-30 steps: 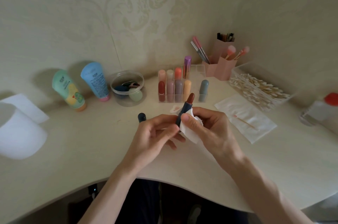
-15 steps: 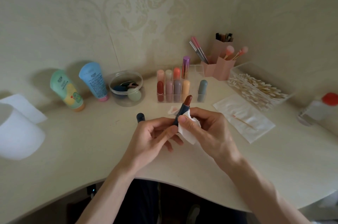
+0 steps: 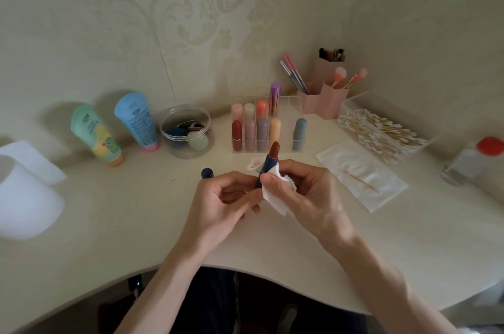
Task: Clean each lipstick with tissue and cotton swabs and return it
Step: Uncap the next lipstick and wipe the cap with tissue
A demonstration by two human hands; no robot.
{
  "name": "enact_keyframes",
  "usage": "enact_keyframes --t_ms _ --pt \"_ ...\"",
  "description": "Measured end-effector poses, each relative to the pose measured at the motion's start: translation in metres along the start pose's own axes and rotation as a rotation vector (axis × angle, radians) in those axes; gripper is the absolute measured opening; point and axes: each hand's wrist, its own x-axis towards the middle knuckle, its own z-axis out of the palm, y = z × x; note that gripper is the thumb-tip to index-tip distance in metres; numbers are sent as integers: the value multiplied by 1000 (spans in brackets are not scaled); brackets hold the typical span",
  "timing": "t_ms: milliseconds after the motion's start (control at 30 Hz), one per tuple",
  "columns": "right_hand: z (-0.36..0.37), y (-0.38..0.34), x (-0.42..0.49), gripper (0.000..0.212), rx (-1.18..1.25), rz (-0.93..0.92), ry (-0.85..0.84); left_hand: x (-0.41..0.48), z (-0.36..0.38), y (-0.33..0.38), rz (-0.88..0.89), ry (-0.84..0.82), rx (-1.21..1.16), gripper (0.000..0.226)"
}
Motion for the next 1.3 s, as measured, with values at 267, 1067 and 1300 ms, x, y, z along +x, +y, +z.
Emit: enact_keyframes --t_ms 267,1067,1300 --pt "-3 -2 0 20 33 -9 17 0 1 4 5 -128 -26 25" --pt "-7 3 1 12 -77 51 229 11 14 -3 -24 -2 118 16" --pt "-25 1 4 10 -36 171 546 33 25 0 -5 120 267 17"
